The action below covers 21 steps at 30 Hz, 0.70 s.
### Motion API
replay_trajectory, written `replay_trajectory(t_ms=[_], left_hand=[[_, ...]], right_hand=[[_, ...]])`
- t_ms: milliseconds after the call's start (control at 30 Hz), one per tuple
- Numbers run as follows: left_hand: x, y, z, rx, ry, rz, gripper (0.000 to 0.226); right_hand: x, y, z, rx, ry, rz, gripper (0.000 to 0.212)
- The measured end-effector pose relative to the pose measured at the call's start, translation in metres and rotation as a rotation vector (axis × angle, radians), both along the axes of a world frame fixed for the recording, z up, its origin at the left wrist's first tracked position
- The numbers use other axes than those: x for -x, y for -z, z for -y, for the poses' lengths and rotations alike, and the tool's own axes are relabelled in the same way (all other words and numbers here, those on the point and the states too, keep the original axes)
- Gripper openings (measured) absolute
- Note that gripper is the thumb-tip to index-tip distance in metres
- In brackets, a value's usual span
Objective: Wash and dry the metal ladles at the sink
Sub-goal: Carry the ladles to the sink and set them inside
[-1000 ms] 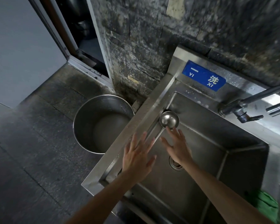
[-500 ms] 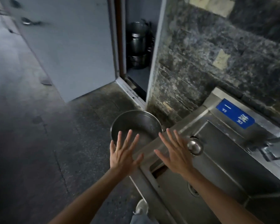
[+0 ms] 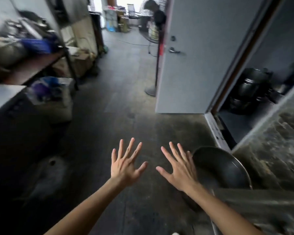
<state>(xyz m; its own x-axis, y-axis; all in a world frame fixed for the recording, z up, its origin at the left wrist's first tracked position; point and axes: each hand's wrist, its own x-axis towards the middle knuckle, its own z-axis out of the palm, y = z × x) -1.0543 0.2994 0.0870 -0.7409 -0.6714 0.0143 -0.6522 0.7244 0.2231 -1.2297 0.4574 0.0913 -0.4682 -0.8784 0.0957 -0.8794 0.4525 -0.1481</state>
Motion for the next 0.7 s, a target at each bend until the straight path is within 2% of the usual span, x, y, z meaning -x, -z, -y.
replay_trajectory(t_ms=[367,700], left_hand=[[-0.240,-0.010,0.065,-0.020,-0.580,-0.067,0.077],[-0.429,0.005,0.098,-0.026,-0.991,-0.064,0.077]], right_hand=[[-0.187,-0.012,0.177,-0.010,-0.547,-0.032,0.081],[-0.373,-0.012,0.305,-0.050,-0.922,0.031,0.082]])
